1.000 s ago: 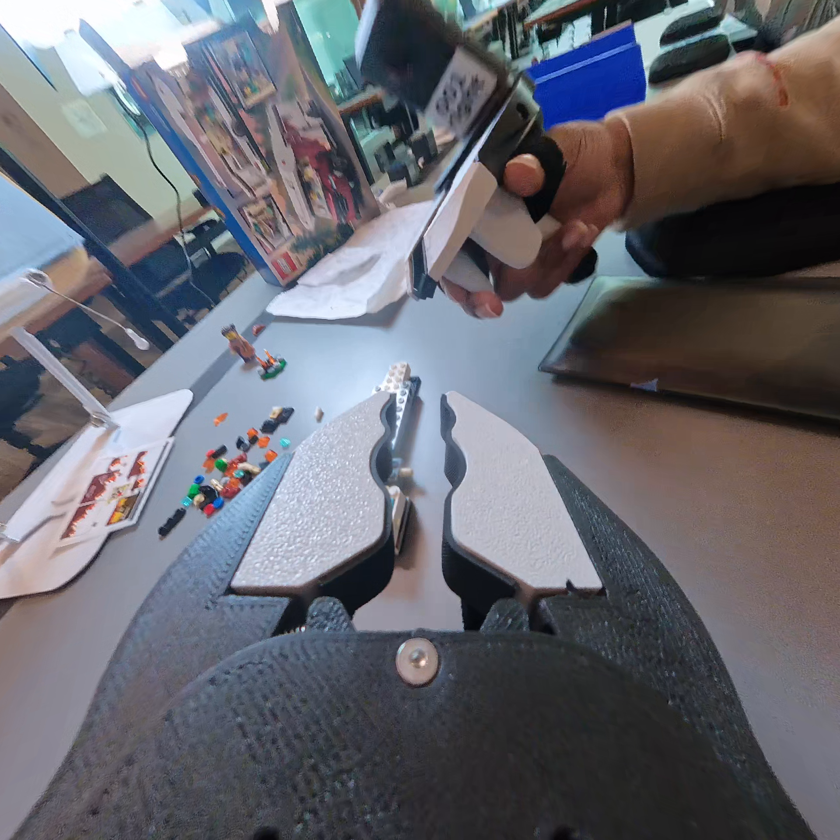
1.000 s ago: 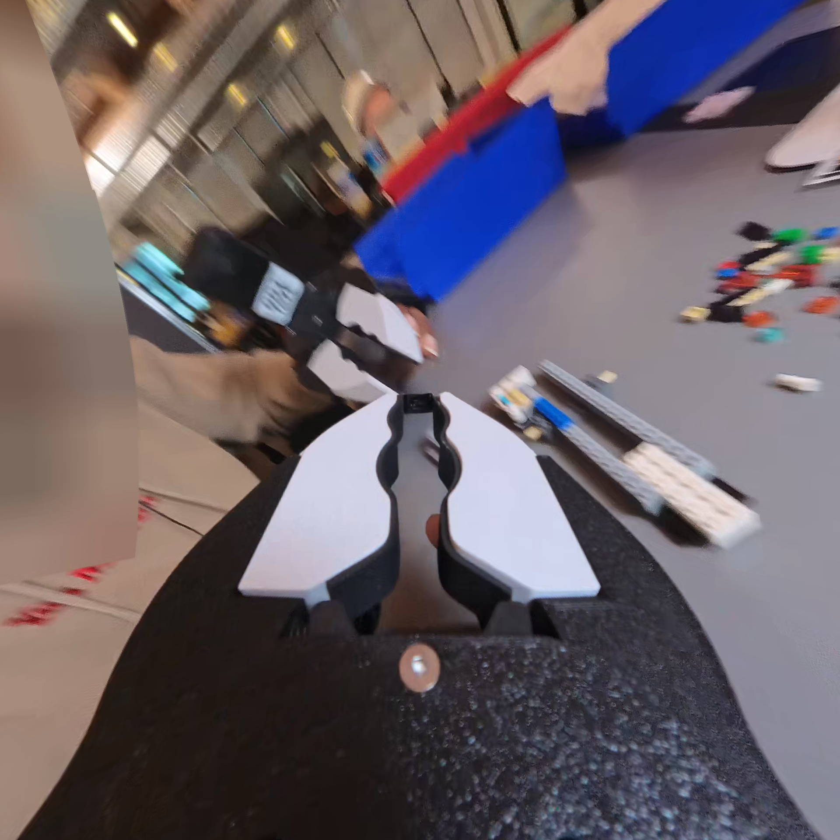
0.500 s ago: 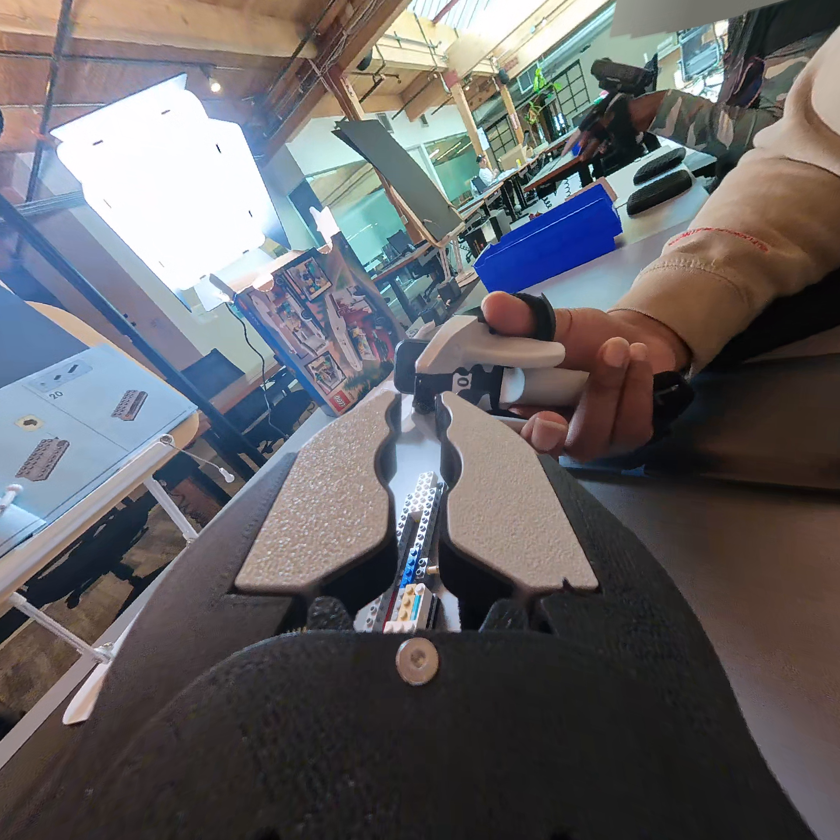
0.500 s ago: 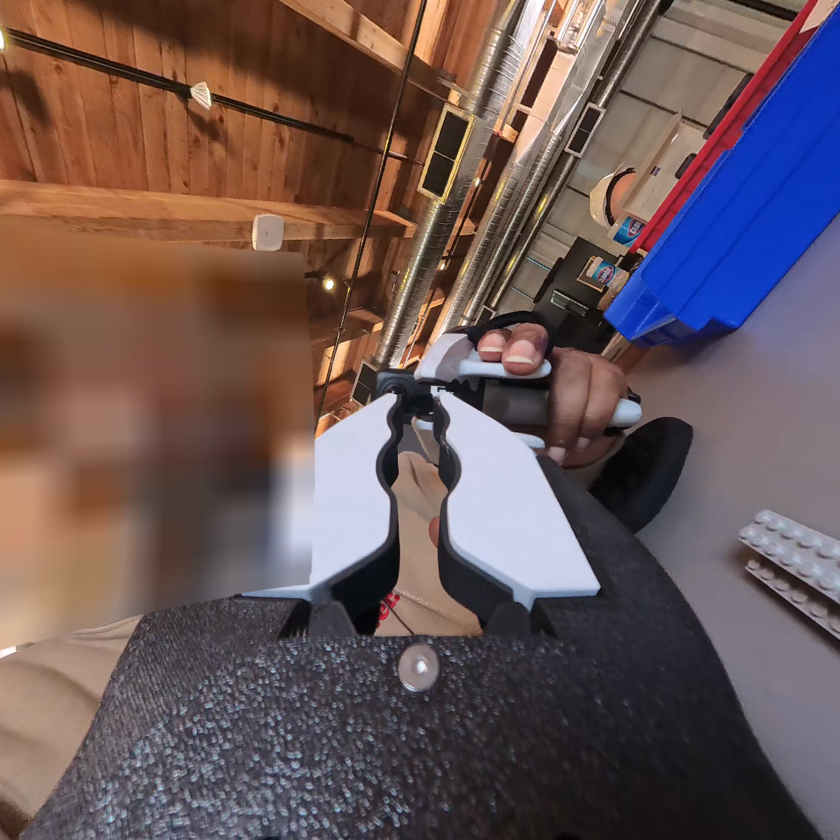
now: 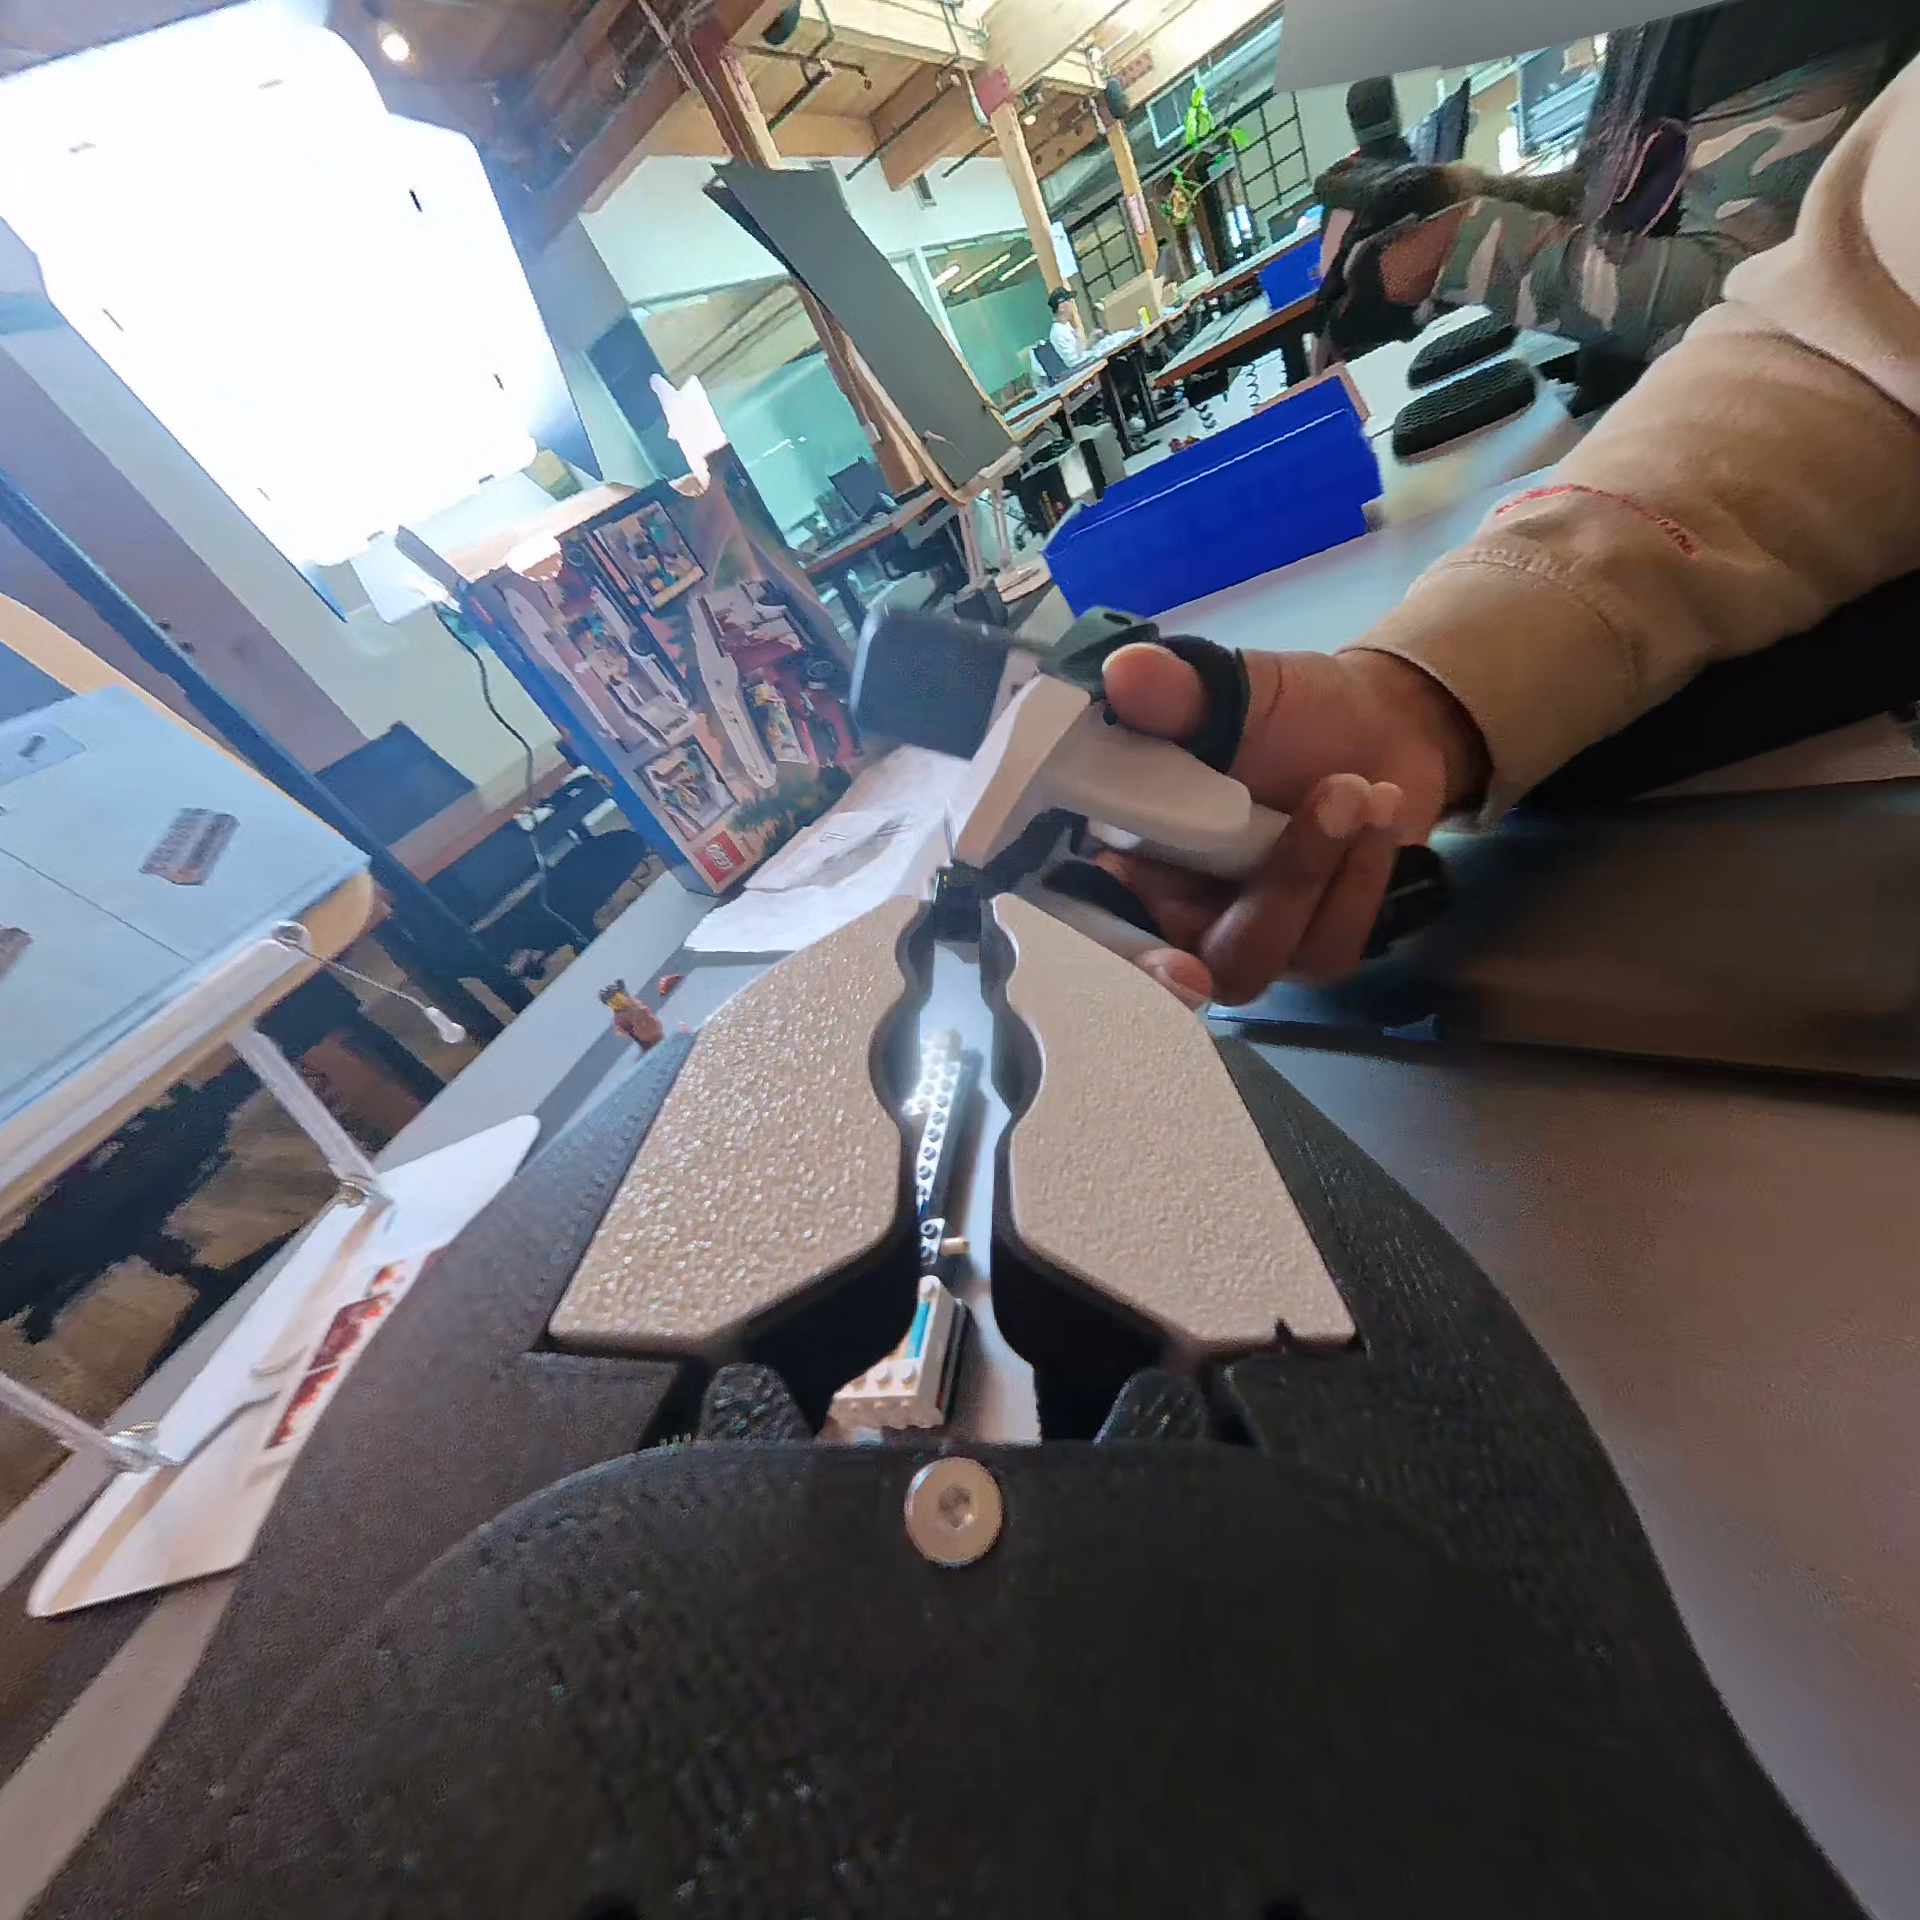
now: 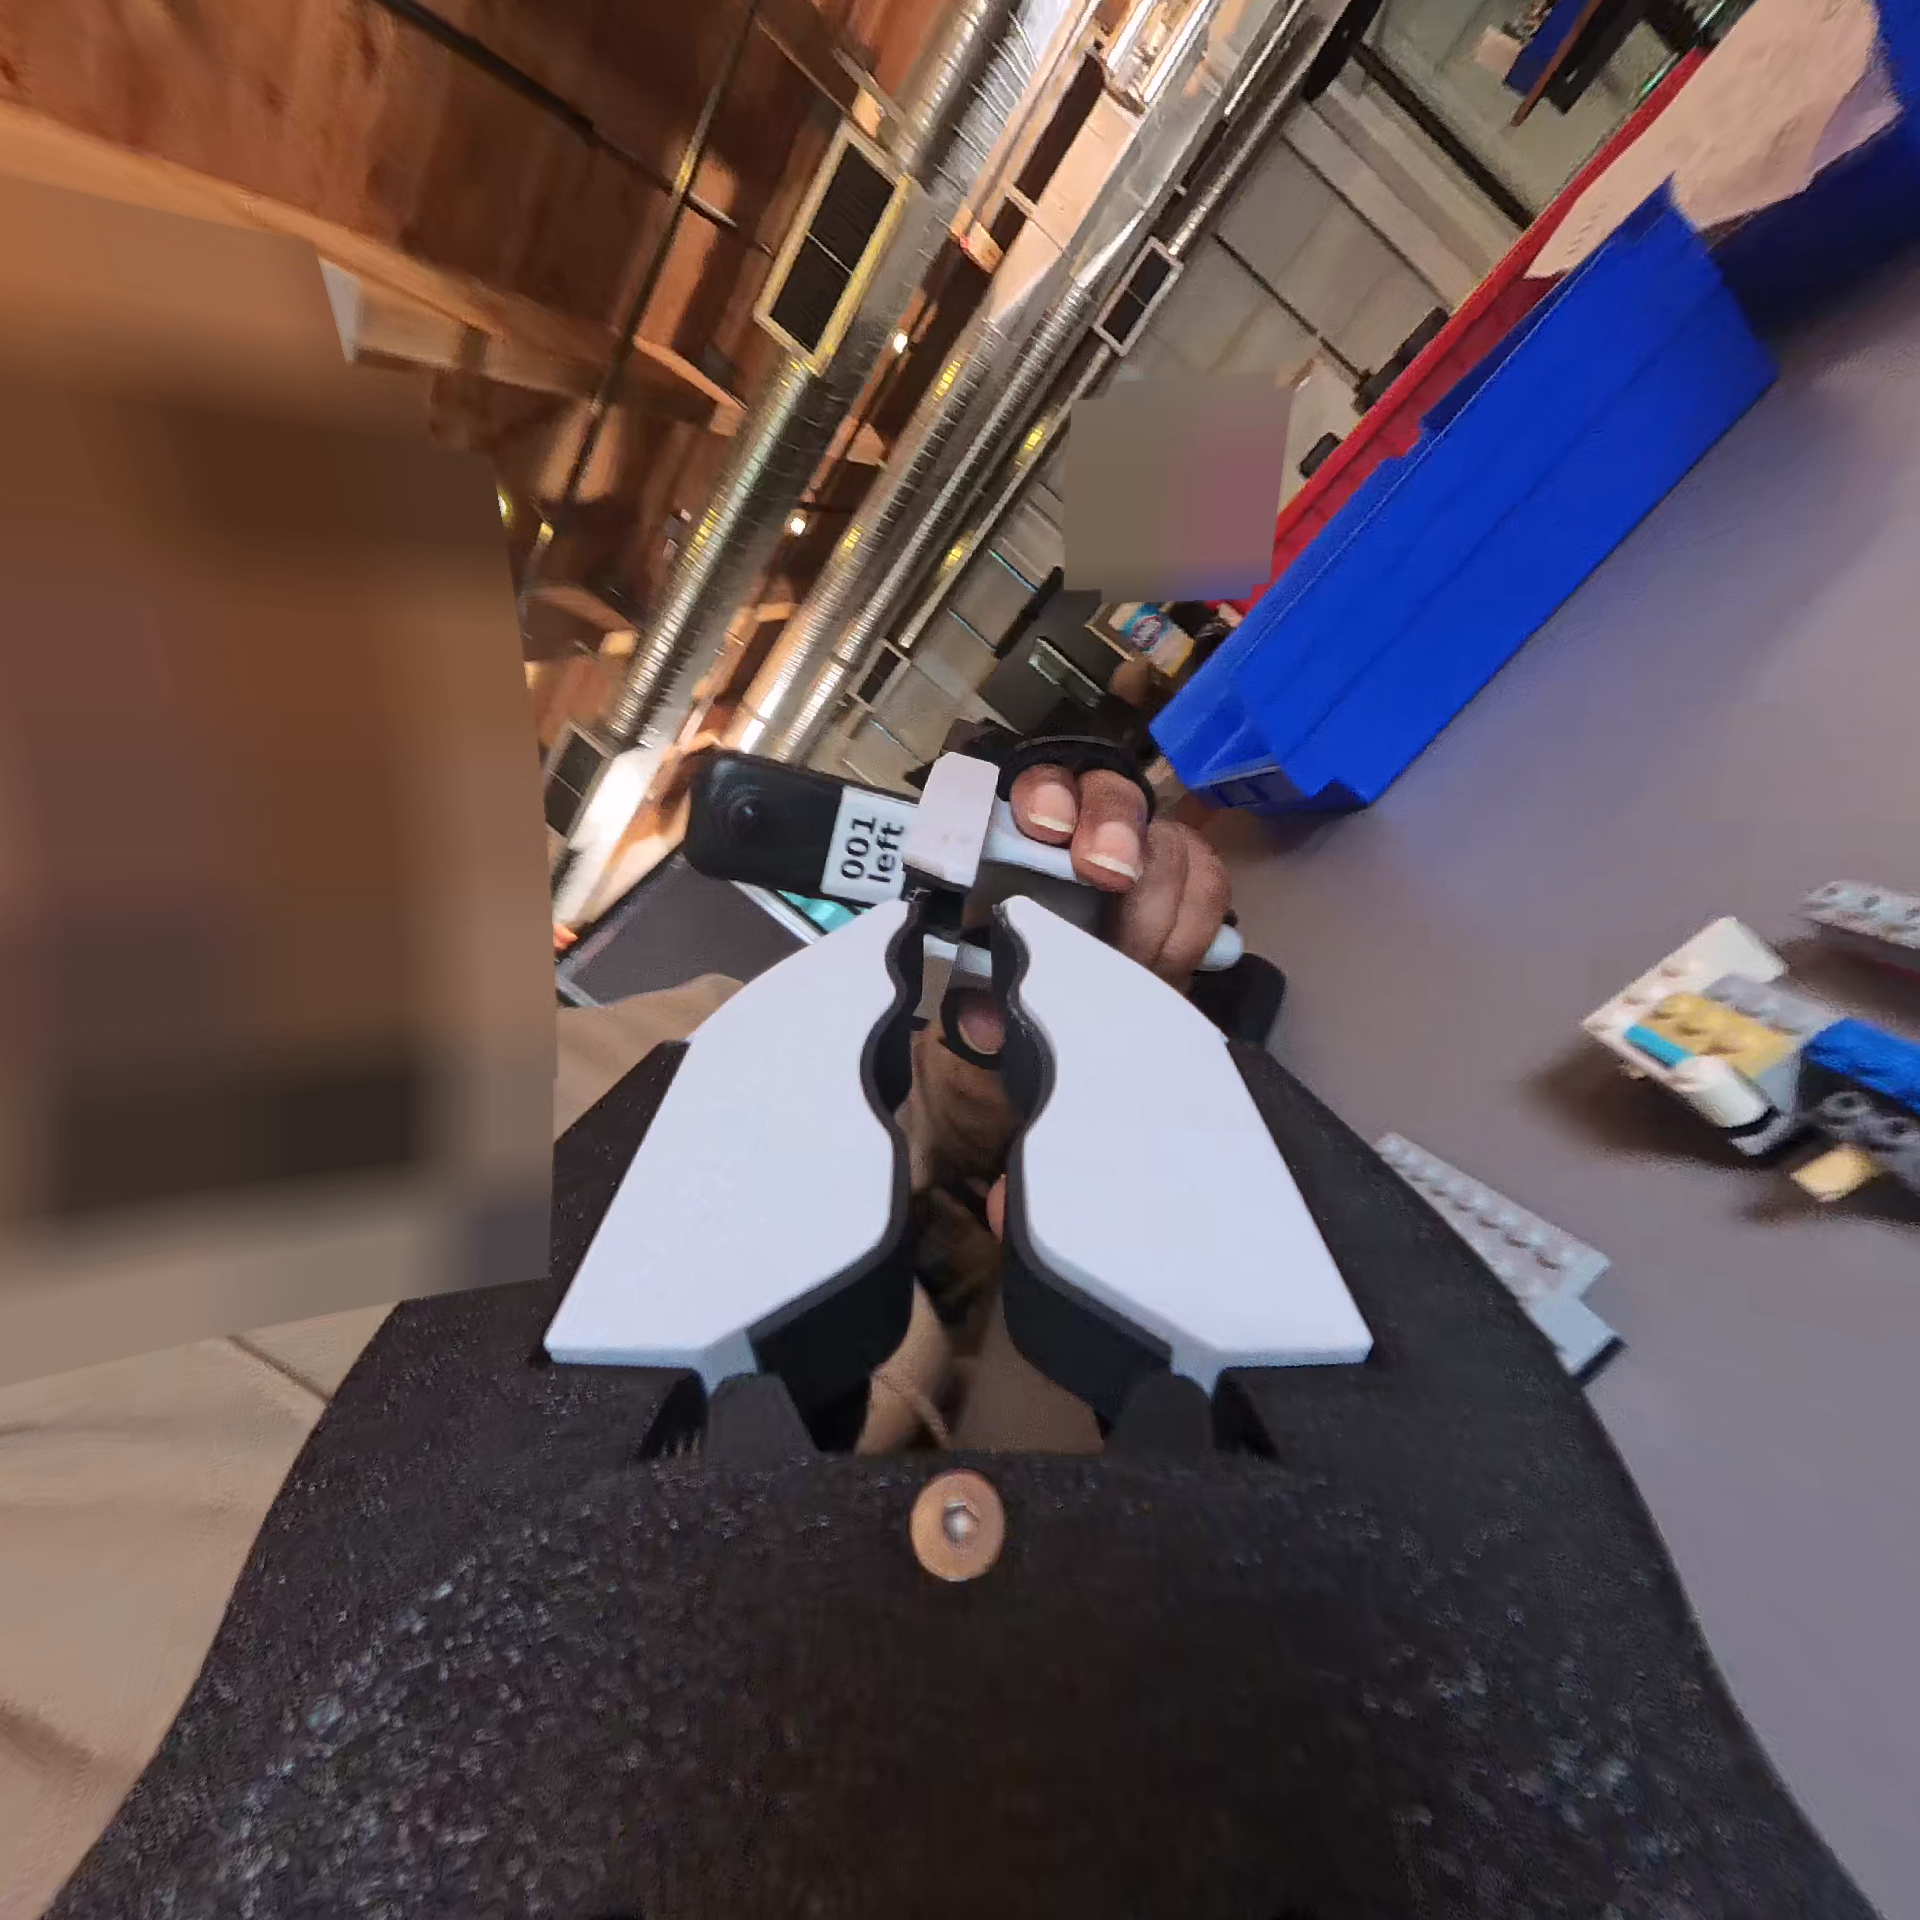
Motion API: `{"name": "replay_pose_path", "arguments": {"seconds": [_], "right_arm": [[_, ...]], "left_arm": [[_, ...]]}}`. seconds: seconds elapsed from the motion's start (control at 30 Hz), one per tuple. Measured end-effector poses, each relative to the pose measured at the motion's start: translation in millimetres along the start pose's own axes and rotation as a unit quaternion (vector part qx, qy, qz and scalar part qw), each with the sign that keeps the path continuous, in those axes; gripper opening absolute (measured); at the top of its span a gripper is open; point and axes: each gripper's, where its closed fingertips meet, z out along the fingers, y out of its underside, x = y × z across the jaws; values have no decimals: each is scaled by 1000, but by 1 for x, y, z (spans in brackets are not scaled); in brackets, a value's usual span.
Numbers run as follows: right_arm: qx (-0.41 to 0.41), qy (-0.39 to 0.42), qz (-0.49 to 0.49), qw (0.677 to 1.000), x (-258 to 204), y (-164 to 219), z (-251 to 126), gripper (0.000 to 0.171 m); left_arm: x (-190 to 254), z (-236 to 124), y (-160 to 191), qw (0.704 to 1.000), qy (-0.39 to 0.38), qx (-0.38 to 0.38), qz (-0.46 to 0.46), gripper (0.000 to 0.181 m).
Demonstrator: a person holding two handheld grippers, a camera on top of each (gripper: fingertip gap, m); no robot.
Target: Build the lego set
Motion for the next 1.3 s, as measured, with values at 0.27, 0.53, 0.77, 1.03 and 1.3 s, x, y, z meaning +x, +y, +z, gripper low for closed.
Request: {"name": "replay_pose_path", "arguments": {"seconds": [0.27,0.53,0.77,1.03,1.3], "right_arm": [[-146,128,-374,907,4,11,-14,12],[-264,146,-582,755,4,50,-8,15],[-261,171,-677,666,4,49,-4,9],[-286,173,-728,599,6,55,-4,8],[-282,191,-736,586,8,52,-4,5]], "left_arm": [[16,-2,8,981,126,10,-145,8],[44,-8,18,924,269,-9,-272,8],[48,-9,22,901,299,-21,-314,8],[56,-14,21,867,344,-28,-361,8],[53,-13,22,866,336,-27,-370,8]]}}
